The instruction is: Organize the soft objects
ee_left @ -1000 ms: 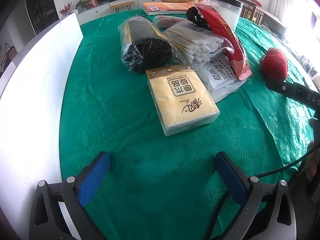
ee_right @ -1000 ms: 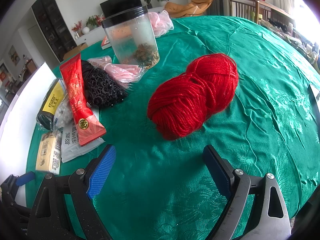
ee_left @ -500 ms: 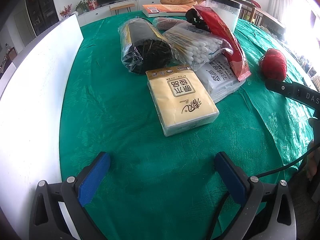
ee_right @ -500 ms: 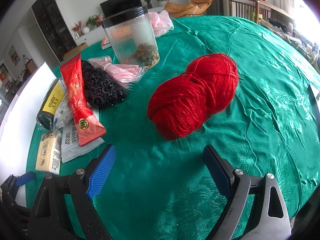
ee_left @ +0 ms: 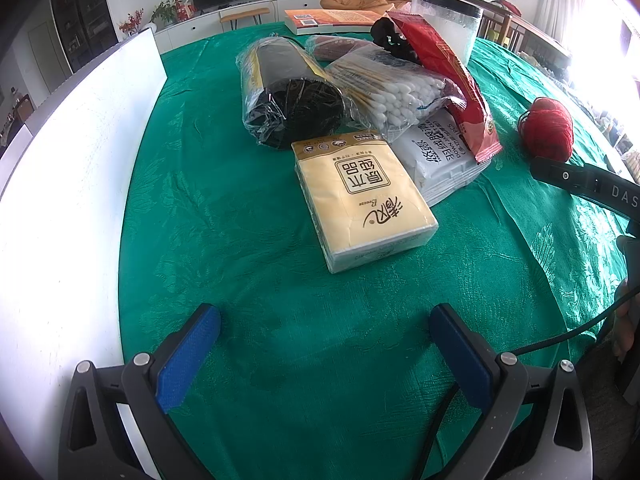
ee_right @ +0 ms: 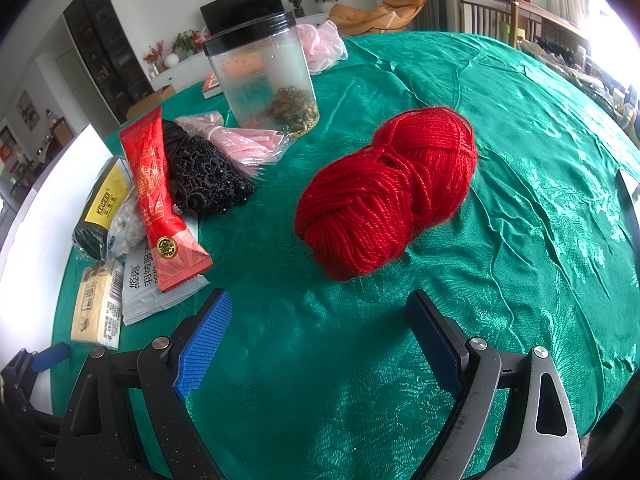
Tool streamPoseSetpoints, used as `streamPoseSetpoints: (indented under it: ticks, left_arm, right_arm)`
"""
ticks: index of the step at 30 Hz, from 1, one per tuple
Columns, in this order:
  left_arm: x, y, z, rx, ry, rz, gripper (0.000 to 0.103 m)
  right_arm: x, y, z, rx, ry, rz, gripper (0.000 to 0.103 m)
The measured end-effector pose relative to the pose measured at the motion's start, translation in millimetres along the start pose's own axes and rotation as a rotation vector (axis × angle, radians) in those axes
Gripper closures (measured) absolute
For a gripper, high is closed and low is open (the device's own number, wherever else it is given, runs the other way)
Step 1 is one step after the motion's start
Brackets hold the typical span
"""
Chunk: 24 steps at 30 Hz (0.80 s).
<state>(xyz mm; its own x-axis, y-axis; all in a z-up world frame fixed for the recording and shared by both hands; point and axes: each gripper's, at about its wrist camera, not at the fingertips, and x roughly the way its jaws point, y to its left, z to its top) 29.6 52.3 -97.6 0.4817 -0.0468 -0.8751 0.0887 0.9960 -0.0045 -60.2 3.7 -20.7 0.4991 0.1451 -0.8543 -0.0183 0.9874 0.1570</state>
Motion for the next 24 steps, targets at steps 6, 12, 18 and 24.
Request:
streamPoseSetpoints:
  ticks: [6,12,18,24]
  left_arm:
    - [0,0,0,0.000,0.000,0.000,0.000]
    - [0,0,1,0.002,0.004,0.000,0.000]
    - [-1,-1,1,0.014,0.011,-0.008,0.000]
    - [0,-1,2,0.007,0.014,-0.005,0.000]
  right_arm:
    - [2,-2,2,-0.001,0.000,0.000,0.012]
    - [2,0,3,0.001,-0.003,0.013,0.011]
    - [28,-50,52,0.046,-0.058,-0.180,0.012]
    - [14,-69,51,0.135,-0.091,-0.129,0.012]
